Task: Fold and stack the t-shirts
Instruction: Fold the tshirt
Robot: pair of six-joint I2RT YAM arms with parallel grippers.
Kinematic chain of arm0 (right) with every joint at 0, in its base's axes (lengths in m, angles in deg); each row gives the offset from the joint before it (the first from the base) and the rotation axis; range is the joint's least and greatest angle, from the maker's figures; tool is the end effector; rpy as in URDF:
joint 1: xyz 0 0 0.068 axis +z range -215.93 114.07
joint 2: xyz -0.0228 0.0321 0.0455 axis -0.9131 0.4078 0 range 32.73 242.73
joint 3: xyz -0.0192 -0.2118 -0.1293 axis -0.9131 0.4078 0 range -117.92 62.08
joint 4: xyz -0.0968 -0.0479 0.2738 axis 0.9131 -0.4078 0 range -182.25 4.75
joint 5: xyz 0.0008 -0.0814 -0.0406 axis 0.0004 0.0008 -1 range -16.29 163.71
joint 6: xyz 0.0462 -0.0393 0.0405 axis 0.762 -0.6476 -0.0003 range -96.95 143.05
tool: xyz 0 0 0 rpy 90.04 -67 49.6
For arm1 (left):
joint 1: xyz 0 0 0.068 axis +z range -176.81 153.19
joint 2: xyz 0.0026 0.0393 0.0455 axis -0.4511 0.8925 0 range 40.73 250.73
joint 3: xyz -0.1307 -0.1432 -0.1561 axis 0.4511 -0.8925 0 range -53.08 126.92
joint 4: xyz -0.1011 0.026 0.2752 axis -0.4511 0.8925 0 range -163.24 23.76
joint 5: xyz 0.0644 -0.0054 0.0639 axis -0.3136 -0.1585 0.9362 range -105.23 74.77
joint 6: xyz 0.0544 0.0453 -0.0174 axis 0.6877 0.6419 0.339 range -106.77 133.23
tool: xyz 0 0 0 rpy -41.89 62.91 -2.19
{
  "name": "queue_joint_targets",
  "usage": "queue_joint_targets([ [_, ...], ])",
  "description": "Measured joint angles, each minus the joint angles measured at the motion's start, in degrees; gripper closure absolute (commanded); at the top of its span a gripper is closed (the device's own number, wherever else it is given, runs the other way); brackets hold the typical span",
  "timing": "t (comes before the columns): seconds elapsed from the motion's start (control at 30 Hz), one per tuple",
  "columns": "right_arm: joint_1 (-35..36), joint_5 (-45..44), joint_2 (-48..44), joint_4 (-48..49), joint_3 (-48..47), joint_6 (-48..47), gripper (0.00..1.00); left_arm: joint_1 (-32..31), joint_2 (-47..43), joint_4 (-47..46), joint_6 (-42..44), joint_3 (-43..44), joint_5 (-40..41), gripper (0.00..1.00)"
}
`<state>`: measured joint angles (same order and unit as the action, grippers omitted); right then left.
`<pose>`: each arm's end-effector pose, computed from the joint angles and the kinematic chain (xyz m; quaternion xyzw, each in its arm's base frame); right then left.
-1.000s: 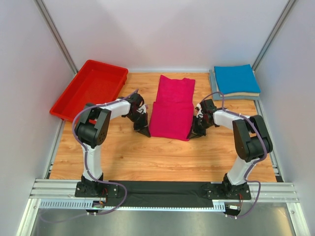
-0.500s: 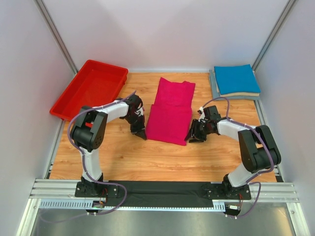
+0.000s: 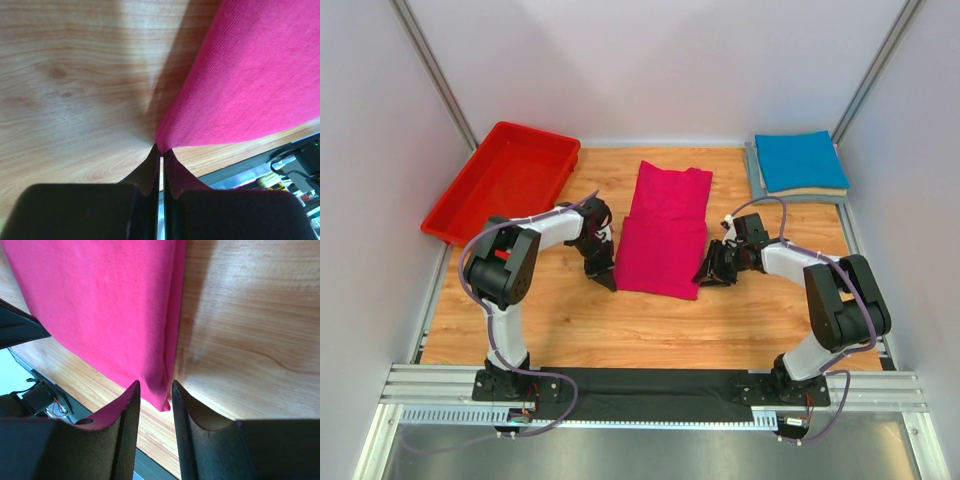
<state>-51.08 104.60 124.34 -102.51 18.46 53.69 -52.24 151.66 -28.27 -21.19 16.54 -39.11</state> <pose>0.2930 0.1099 0.0703 0.0728 0.9404 0.3198 0.0899 0.3179 -0.1783 0.0682 0.0699 -0.9754 0.1951 0.0756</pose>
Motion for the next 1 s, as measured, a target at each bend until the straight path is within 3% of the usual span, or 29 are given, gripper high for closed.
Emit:
queue_joint_targets([
  [0.37, 0.79, 0.50, 0.00, 0.44, 0.17, 1.86, 0.65, -0.26, 0.00, -0.13, -0.22, -0.17, -0.22, 1.00],
  [0.53, 1.27, 0.50, 0.00, 0.44, 0.20, 2.49, 0.73, -0.26, 0.00, -0.28, -0.33, -0.44, -0.72, 1.00],
  [0.67, 1.79, 0.74, -0.24, 1.77, 1.38, 3.54, 1.00, -0.26, 0.00, -0.55, -0.55, -0.85, -1.25, 1.00],
  [1.0, 1.90, 3.50, -5.86, 7.28, 7.23, 6.97, 1.00, -0.31, -0.79, 0.72, -1.79, -1.51, -1.03, 1.00],
])
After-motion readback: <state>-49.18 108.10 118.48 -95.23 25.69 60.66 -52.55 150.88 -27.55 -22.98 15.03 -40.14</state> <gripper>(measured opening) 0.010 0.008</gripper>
